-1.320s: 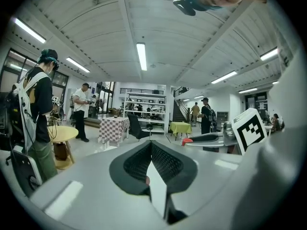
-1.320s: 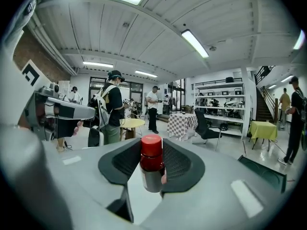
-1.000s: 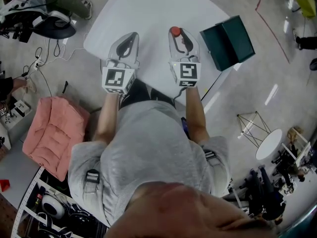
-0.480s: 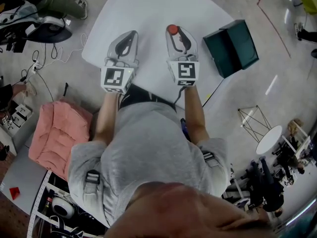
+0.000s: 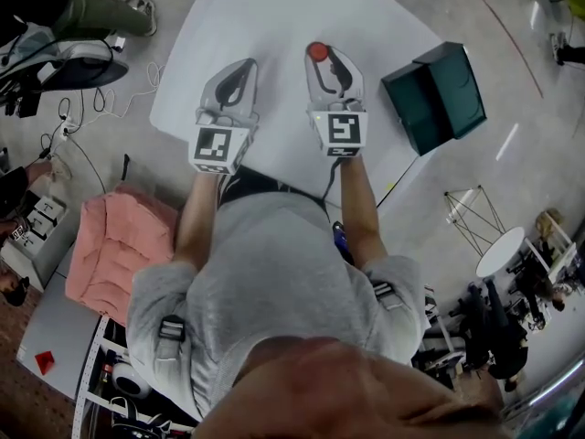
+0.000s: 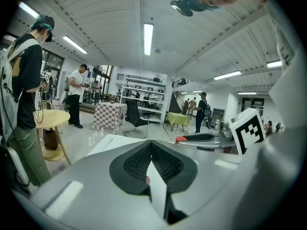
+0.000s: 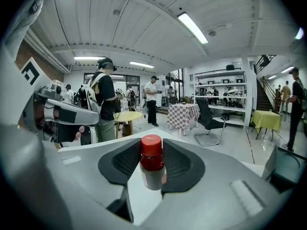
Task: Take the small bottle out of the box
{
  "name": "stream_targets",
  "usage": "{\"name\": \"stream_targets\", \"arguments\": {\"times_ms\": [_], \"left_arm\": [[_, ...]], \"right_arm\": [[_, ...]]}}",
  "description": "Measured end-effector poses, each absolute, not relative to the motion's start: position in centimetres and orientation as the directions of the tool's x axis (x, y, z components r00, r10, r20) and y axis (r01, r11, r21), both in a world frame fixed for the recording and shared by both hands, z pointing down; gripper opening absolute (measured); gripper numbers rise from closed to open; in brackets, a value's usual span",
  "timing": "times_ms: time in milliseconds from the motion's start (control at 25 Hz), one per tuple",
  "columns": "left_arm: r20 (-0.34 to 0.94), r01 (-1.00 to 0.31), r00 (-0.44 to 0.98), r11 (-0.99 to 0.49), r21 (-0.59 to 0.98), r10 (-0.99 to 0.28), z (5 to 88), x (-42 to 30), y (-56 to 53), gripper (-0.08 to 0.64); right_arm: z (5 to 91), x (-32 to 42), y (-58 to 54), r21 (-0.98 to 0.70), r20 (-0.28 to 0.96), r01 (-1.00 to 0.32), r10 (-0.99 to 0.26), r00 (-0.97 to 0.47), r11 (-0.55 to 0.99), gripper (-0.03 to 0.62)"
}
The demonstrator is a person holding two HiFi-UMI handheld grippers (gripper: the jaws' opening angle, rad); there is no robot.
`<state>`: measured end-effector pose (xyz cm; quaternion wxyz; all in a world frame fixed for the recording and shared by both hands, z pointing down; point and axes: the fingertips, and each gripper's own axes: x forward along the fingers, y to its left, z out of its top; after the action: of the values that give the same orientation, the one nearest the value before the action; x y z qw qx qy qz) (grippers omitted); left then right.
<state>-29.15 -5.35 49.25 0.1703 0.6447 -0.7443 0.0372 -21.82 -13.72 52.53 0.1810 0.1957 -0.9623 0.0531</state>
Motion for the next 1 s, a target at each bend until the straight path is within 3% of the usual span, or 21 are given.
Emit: {"name": "stream_targets", "arguments": {"times_ms": [1000], "left_arm": [[0.39, -0.963, -0.075, 0.168, 0.21, -0.918, 54.7, -30.6, -7.0, 0.011]], "right_arm": [[58.4, -23.9, -16.1, -0.07, 0.43, -0.417, -0.35, -0.832, 0.906, 0.143]]}}
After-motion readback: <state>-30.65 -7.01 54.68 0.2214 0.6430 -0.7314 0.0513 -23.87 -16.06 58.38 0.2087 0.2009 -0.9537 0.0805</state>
